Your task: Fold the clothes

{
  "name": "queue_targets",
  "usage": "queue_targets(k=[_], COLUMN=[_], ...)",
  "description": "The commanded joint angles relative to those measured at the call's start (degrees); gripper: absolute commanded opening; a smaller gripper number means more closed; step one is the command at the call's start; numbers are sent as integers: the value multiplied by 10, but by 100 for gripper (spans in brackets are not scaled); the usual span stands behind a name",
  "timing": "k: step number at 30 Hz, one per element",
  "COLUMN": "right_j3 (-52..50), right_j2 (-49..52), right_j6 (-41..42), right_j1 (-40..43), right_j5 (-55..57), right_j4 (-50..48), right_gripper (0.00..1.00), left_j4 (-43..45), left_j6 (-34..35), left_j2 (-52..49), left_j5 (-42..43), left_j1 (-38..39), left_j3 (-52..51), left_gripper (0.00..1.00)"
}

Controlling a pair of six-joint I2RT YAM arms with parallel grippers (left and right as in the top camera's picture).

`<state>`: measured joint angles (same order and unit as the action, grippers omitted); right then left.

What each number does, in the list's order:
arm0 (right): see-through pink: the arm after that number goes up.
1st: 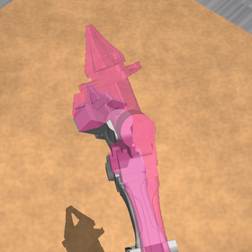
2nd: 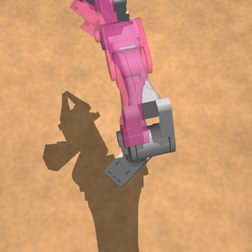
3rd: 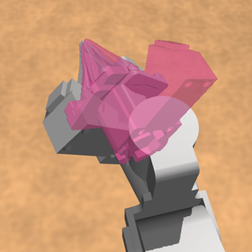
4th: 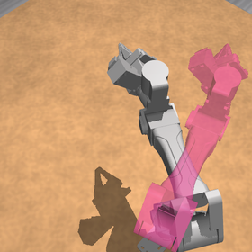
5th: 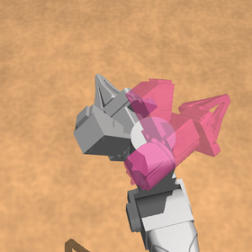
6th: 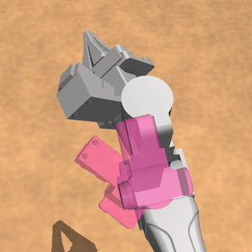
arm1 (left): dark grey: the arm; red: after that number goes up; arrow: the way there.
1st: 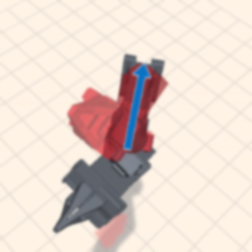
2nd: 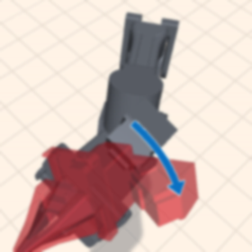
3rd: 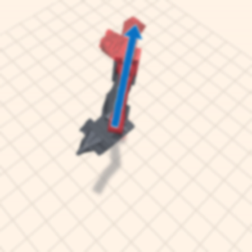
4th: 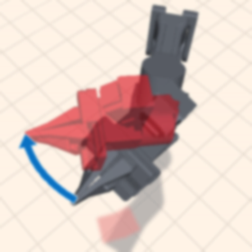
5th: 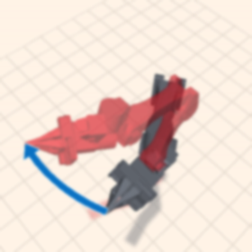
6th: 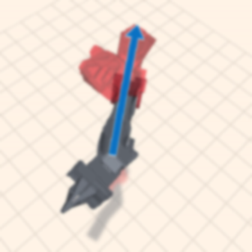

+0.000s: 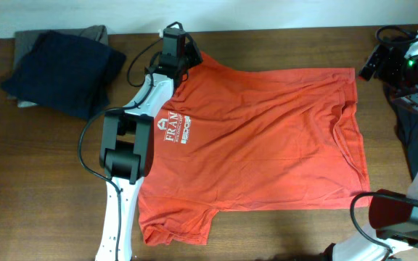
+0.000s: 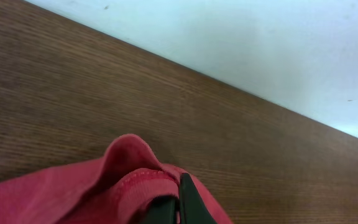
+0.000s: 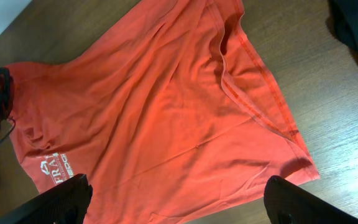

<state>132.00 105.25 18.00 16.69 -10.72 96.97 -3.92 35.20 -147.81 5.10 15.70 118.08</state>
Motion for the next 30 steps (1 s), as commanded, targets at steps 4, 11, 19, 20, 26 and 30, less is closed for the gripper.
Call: queue_targets(k=[4, 11, 19, 20, 26, 30], right_j3=[-2, -2, -2, -2, -2, -2], right_j2=[-13, -13, -9, -9, -7, -5], right_j6=[-2, -11, -17, -17, -17, -22], right_j1=[-2, -2, -2, -2, -22, -44], right_j5=[-7, -7, -7, -7, -7, -7], right_j4=[3, 3, 3, 3, 3, 3], right_gripper=[93, 93, 93, 93, 93, 93], left_j4=[-4, -300, -562, -585, -664, -685], left_j6=[-45, -97, -181, -194, -348, -445], left_j2=[-7, 0, 0, 0, -25, -51], left_j5=[40, 75, 76, 76, 103, 106], left_j1=[6, -31, -111, -122, -158, -150], left_j3=[23, 219, 419, 425, 422, 422], left_gripper=[71, 96, 91, 89, 84, 84])
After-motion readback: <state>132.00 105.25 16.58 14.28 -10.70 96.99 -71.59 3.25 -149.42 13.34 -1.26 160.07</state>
